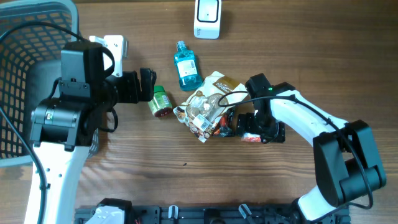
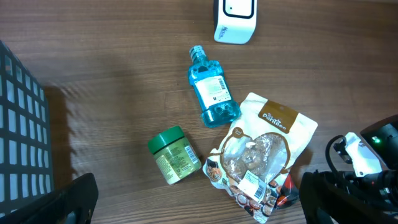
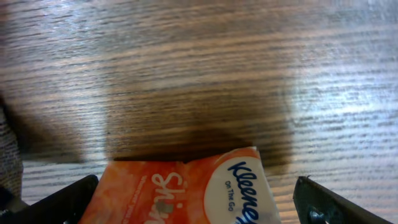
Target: Scan the item barcode
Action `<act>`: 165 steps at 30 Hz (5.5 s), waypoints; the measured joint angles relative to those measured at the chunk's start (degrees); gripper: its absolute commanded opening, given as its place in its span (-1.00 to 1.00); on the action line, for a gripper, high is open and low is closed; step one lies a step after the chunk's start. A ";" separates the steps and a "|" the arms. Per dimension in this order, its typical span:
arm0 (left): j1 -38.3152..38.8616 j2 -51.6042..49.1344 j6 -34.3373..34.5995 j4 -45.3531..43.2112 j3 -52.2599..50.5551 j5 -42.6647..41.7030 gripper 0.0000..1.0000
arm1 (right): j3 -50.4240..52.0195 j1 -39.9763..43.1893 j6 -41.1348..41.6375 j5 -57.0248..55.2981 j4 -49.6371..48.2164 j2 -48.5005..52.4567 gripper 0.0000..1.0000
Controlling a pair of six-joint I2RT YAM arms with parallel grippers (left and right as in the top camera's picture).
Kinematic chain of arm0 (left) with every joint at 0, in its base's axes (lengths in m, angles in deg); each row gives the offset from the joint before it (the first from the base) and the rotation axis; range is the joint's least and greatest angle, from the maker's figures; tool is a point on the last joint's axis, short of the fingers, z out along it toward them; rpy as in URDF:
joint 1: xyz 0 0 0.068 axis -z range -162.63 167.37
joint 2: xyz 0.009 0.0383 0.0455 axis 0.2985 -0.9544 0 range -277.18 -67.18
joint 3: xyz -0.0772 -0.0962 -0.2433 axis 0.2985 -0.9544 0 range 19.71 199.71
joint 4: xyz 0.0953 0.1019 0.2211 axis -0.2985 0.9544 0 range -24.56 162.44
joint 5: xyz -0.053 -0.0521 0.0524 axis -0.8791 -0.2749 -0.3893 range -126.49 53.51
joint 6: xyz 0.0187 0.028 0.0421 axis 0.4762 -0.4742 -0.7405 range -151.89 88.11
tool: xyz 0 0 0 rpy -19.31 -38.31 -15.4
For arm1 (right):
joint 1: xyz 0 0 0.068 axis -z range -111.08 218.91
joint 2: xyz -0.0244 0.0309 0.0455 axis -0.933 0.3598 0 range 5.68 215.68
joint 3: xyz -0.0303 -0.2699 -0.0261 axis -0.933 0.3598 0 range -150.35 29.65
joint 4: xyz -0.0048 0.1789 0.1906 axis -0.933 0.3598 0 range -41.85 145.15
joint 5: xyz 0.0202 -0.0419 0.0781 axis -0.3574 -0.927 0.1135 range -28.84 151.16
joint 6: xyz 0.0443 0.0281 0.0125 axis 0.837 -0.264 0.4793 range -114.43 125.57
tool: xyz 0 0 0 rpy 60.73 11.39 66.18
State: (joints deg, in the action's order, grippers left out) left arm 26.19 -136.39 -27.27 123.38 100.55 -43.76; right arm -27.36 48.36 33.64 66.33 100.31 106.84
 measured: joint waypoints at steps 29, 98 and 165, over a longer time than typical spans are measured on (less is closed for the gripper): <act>0.00 0.00 -0.02 0.20 0.00 0.00 1.00 | 0.00 0.00 -6.27 12.22 5.40 0.00 0.46; -0.48 -11.10 7.63 1.14 0.02 -0.24 1.00 | -18.45 4.63 -2.36 10.23 0.90 0.13 0.99; -18.38 -10.60 11.17 22.05 43.25 13.20 1.00 | -45.13 -22.53 67.04 0.22 -5.73 29.42 -0.31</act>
State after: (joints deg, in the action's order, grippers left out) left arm 7.80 -146.99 -16.10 145.43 143.80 -30.56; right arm -72.50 25.82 100.68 66.55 94.59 136.26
